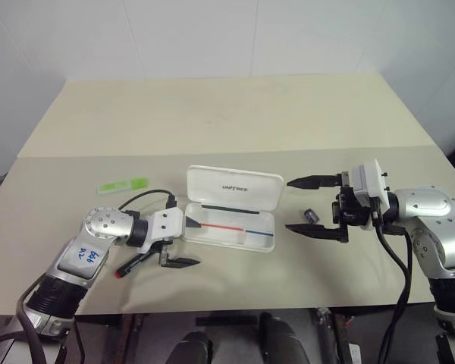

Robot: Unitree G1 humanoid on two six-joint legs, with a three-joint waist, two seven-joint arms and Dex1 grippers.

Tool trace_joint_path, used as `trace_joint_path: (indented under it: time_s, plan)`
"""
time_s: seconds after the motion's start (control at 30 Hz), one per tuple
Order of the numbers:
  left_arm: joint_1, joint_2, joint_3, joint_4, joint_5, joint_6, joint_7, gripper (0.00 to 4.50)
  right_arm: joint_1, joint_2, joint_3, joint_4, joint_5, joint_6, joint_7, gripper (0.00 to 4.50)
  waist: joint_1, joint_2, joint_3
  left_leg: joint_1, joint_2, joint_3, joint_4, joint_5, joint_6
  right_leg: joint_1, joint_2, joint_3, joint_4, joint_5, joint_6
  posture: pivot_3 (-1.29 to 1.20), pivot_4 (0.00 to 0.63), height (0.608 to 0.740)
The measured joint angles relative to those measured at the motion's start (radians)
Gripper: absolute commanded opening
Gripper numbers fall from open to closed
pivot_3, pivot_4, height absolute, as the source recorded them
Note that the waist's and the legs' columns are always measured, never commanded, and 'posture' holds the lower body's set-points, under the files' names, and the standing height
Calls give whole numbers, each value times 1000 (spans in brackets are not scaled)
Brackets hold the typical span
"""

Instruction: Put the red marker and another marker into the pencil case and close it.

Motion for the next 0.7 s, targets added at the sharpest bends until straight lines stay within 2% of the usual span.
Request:
trace_joint_path:
  time_s: [0.4,0.7]
  plan:
    - [-3,29,66,-151,-68,132,3,4428,-7,46,8,24,-20,-10,-3,4500,-1,0,0,-1,2,0,0,-2,0,0,2,0,-3,0,0,0,150,740]
    - [37,75,128,-212,-140,160,-9,4428,-22,65,20,43,-37,-23,-3,4500,-2,0,0,-1,3,1,-1,-2,-1,0,3,0,-3,0,0,0,150,740]
